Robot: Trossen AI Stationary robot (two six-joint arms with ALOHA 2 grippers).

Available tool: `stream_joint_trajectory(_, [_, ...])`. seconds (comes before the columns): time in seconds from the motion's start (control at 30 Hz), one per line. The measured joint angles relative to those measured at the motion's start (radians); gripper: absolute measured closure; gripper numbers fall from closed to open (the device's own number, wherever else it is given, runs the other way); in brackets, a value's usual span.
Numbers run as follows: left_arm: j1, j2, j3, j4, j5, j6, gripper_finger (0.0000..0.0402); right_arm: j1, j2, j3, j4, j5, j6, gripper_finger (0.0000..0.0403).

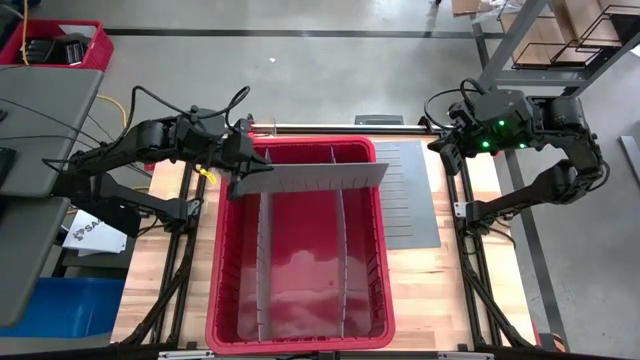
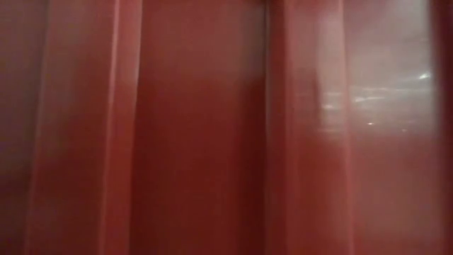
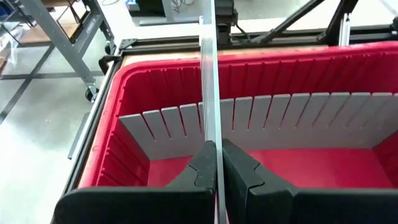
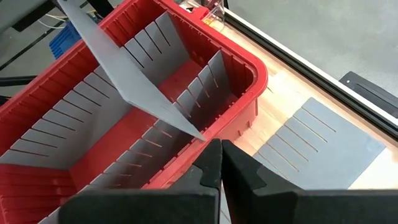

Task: Sort blocks
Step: Assemble the bin divider into the red bin

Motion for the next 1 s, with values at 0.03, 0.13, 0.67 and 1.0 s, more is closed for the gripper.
stream_joint_trajectory(0.03, [0.000,-0.003,-0.005,0.007,-0.001,-0.001,0.0402,0.000,0.000,0.000,0.000,0.000,0.000,0.0403])
stream_joint_trajectory(0.13, [-0.001,-0.015,-0.009,0.010,-0.022,0.005,0.0402,0.000,0.000,0.000,0.000,0.000,0.000,0.0403])
stream_joint_trajectory(0.67, [-0.001,-0.054,0.011,-0.077,-0.022,-0.003,0.0402,0.000,0.000,0.000,0.000,0.000,0.011,0.0403])
stream_joint_trajectory(1.0, [0.016,-0.051,0.023,-0.110,0.025,0.013,0.0402,-0.009,0.000,0.000,0.000,0.000,0.011,0.0403])
